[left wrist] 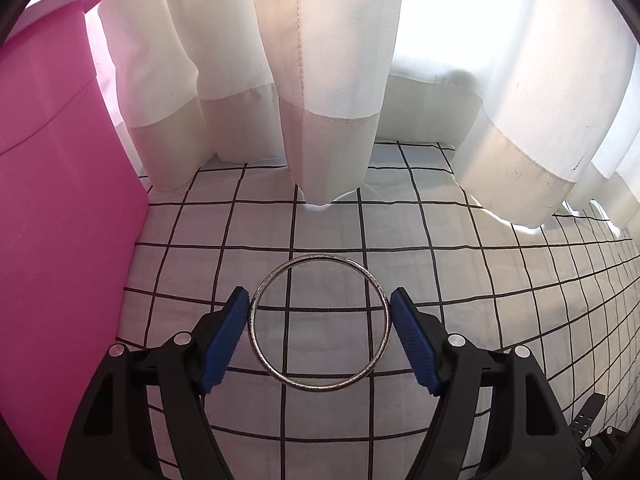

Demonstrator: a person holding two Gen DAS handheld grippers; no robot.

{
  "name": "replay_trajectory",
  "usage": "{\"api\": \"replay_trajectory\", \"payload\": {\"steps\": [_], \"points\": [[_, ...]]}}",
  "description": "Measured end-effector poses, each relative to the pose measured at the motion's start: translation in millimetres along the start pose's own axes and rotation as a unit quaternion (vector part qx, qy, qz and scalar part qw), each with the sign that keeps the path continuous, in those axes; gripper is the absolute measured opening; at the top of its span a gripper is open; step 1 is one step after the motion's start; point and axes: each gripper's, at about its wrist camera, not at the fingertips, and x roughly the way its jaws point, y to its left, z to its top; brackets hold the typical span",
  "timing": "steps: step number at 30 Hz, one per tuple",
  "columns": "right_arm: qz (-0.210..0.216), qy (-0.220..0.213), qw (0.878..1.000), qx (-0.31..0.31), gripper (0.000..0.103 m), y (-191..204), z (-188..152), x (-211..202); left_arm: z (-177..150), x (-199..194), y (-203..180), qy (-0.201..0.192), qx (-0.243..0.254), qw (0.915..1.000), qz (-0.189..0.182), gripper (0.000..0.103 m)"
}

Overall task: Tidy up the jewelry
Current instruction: 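Grasp the silver bangle with the left tool while the right tool grasps the black watch, then carry bangle and watch into the pink tub and open both tools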

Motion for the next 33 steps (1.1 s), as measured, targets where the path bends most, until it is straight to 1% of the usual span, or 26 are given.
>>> {"api": "replay_trajectory", "payload": {"steps": [11, 15, 24, 29, 33], "points": [[-0.013, -0.019, 1.000, 0.011, 0.004, -13, -2, -28, -8, -48, 5, -0.027, 0.008, 0.9995, -0.017, 0.070], [-0.015, -0.025, 0.999, 0.014, 0.004, -16, -2, -37, -4, -60, 1, -0.031, 0.008, 0.9993, -0.018, 0.070], [-0.023, -0.043, 0.999, 0.004, 0.004, -23, 1, -61, -8, -105, -8, -0.050, 0.005, 0.9985, -0.023, 0.070], [-0.027, -0.059, 0.998, -0.005, 0.004, -27, 13, -78, -2, -137, -10, -0.074, -0.005, 0.9967, -0.033, 0.070], [-0.024, -0.077, 0.997, -0.016, 0.004, -26, 28, -89, 5, -172, -9, -0.105, -0.010, 0.9937, -0.036, 0.070]]}}
